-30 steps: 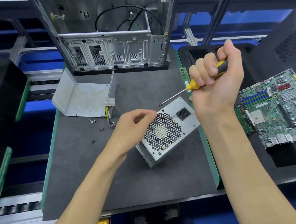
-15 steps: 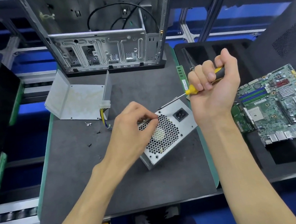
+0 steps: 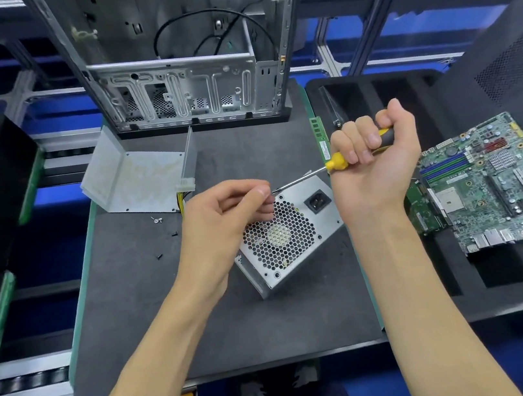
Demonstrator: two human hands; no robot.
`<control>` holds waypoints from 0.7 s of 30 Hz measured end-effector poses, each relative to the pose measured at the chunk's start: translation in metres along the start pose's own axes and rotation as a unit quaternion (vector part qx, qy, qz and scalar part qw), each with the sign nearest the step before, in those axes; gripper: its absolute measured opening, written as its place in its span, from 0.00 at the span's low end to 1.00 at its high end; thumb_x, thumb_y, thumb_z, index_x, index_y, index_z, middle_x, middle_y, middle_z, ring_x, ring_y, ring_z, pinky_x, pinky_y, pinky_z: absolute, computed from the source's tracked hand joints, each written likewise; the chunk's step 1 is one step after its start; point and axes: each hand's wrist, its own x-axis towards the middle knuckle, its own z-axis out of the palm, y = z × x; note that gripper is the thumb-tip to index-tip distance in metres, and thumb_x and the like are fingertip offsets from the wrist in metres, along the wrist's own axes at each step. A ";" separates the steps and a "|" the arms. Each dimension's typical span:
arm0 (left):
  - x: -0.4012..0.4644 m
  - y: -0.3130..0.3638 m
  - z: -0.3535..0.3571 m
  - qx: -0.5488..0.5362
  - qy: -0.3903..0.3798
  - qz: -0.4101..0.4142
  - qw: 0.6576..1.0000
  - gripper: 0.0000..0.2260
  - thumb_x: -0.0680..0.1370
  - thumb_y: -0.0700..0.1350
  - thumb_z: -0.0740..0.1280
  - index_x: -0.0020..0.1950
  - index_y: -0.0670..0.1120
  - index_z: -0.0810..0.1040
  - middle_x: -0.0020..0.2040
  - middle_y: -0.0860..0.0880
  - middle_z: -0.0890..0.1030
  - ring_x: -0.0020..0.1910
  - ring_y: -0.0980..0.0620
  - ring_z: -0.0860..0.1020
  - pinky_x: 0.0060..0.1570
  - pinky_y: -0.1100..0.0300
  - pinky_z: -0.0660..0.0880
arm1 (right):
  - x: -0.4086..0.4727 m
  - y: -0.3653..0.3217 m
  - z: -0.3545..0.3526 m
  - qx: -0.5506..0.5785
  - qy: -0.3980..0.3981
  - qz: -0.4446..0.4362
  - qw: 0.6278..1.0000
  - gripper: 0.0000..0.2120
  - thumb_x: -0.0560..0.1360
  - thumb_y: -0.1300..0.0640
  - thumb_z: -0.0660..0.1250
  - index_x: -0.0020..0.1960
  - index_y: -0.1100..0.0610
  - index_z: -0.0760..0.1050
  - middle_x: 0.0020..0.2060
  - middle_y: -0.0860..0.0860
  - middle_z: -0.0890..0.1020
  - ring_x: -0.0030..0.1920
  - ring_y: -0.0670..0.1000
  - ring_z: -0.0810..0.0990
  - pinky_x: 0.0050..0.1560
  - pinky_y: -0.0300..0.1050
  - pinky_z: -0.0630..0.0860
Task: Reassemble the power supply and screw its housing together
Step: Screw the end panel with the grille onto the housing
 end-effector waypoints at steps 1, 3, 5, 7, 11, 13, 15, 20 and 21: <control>-0.001 0.001 0.000 -0.044 0.000 -0.025 0.999 0.05 0.78 0.37 0.72 0.46 0.44 0.86 0.41 0.44 0.86 0.41 0.49 0.85 0.43 0.62 0.81 | 0.000 0.000 0.000 0.001 -0.002 0.001 1.000 0.15 0.82 0.56 0.61 0.36 0.53 0.65 0.26 0.47 0.62 0.25 0.46 0.57 0.25 0.39 0.60; -0.002 0.003 0.000 -0.092 0.004 -0.056 0.994 0.04 0.77 0.38 0.72 0.44 0.42 0.86 0.40 0.42 0.86 0.39 0.48 0.85 0.42 0.61 0.81 | -0.001 0.001 0.000 0.003 -0.006 0.002 1.000 0.15 0.82 0.56 0.61 0.37 0.53 0.65 0.26 0.47 0.62 0.25 0.46 0.57 0.25 0.39 0.60; -0.003 0.003 0.001 -0.093 0.011 -0.060 0.994 0.04 0.77 0.40 0.73 0.42 0.42 0.86 0.39 0.44 0.85 0.36 0.49 0.83 0.39 0.61 0.80 | -0.002 0.002 0.000 0.002 -0.008 0.000 1.000 0.15 0.82 0.56 0.61 0.37 0.54 0.65 0.26 0.47 0.62 0.25 0.46 0.56 0.25 0.39 0.59; -0.003 0.003 0.002 -0.081 0.013 -0.057 0.995 0.04 0.76 0.41 0.74 0.42 0.42 0.86 0.37 0.45 0.83 0.34 0.51 0.81 0.38 0.61 0.79 | -0.003 0.003 0.000 0.001 -0.009 -0.001 1.000 0.15 0.82 0.57 0.61 0.37 0.54 0.65 0.26 0.47 0.62 0.25 0.46 0.57 0.25 0.39 0.59; -0.004 0.003 0.001 -0.093 -0.021 -0.059 0.994 0.03 0.76 0.37 0.73 0.43 0.43 0.87 0.39 0.43 0.85 0.38 0.49 0.83 0.42 0.61 0.81 | -0.004 0.001 0.000 0.003 -0.008 -0.004 1.000 0.15 0.82 0.57 0.61 0.37 0.54 0.65 0.26 0.47 0.62 0.25 0.46 0.57 0.25 0.39 0.60; -0.005 0.004 0.001 -0.094 -0.036 -0.058 0.993 0.04 0.75 0.35 0.74 0.44 0.43 0.87 0.41 0.41 0.85 0.40 0.48 0.84 0.44 0.60 0.81 | -0.003 -0.001 -0.001 0.006 -0.005 -0.004 1.000 0.15 0.82 0.57 0.61 0.37 0.54 0.65 0.26 0.47 0.62 0.25 0.46 0.57 0.25 0.39 0.60; -0.005 0.004 0.001 -0.082 -0.032 -0.048 0.995 0.04 0.75 0.35 0.74 0.45 0.42 0.87 0.40 0.41 0.85 0.40 0.48 0.84 0.45 0.60 0.82 | -0.003 -0.002 -0.002 0.009 -0.005 -0.003 1.000 0.15 0.82 0.57 0.61 0.37 0.54 0.65 0.26 0.47 0.62 0.25 0.46 0.57 0.25 0.39 0.60; -0.003 0.004 0.004 -0.066 -0.003 -0.039 0.997 0.02 0.75 0.35 0.74 0.45 0.41 0.86 0.39 0.43 0.85 0.38 0.48 0.84 0.47 0.56 0.83 | -0.003 -0.001 -0.003 0.007 -0.009 -0.006 1.000 0.15 0.82 0.56 0.61 0.37 0.54 0.65 0.26 0.47 0.63 0.25 0.46 0.57 0.25 0.39 0.60; -0.003 0.004 0.005 -0.063 0.001 -0.037 0.997 0.02 0.75 0.35 0.74 0.46 0.40 0.86 0.39 0.43 0.85 0.38 0.47 0.85 0.49 0.55 0.83 | -0.004 -0.002 -0.003 0.008 -0.010 -0.007 1.000 0.15 0.82 0.56 0.60 0.37 0.54 0.64 0.26 0.47 0.63 0.25 0.46 0.57 0.25 0.39 0.60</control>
